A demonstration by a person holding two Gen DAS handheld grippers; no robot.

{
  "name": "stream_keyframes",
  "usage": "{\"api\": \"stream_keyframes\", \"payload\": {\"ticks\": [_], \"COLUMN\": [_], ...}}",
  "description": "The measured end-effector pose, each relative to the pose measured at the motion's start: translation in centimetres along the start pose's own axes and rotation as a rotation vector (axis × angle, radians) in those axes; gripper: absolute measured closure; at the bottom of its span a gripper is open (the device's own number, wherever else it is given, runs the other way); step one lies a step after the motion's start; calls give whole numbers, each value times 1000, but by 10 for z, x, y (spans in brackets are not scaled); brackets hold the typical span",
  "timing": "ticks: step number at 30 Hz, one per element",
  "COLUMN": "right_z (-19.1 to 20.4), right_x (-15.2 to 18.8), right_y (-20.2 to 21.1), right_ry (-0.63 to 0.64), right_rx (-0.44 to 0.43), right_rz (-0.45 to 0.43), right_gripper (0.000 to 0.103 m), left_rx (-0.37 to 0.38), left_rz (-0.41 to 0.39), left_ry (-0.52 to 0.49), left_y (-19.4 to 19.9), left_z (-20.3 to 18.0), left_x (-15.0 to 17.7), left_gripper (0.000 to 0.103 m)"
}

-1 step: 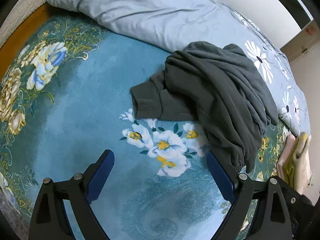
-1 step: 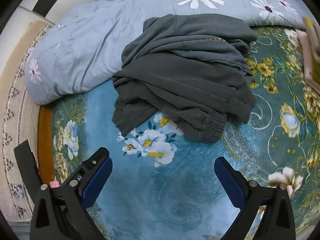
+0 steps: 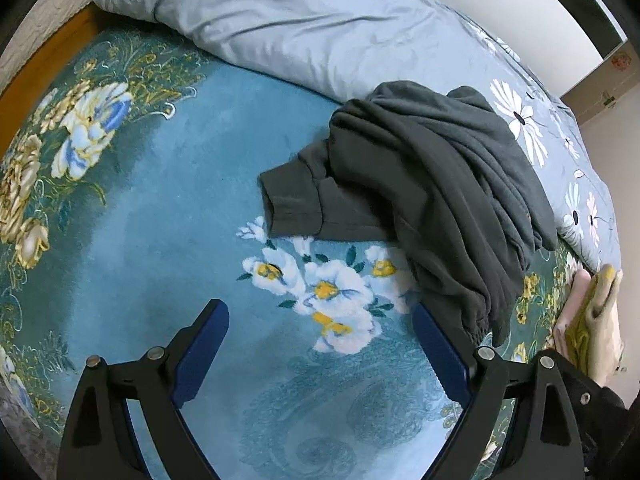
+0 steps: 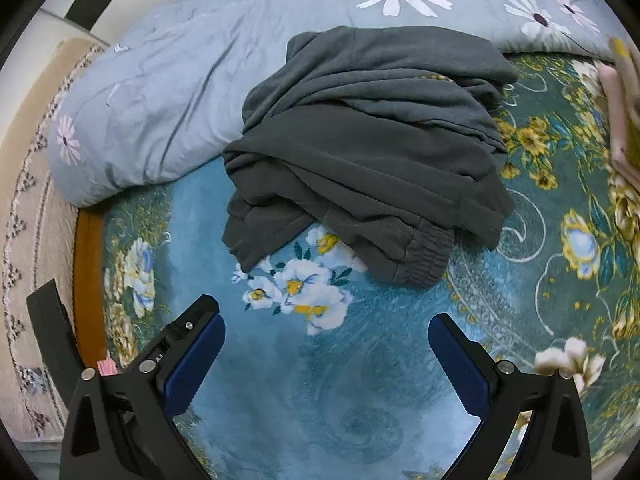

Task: Fold clothes

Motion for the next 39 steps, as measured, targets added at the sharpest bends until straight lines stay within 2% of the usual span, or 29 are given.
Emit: {"api": "stream_keyframes", "payload": {"ticks": [2, 5, 7, 11, 22, 39], "right_z": [2, 5, 3, 7, 17, 20], "right_x": [-2, -12, -17, -28, -53, -55], "right_y": [0, -12, -23, -38, -62, -87], "right_ry": [9, 18, 46, 97, 166, 188], "right_rx": [6, 17, 13, 68, 130, 160], "right_rz": [-4, 29, 38, 59, 133, 177], "right_gripper": [0, 0, 0, 0, 0, 0], "left_rx": [7, -6, -4, 12, 40, 82], "left_rz": [-6, -20, -8, 32, 91, 132], "left_ry": [13, 51, 64, 74, 108, 156], "left_y": [-2, -10, -15, -41, -61, -84], "left_z": [2, -3, -4, 2, 10, 27], "left_x": [-10, -5, -6, -6, -21, -20], "left_gripper": [10, 10, 10, 10, 10, 10]}}
Point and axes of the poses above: each gripper's, at about its wrist camera, not at the fingertips, and y roughly against the way its jaws point, z to its left, x to its underside, the point moved 4 cm from there along -y, roughly the way its jaws point, and after that the axes turned 9 degrees about z, right-handed, at the moved point
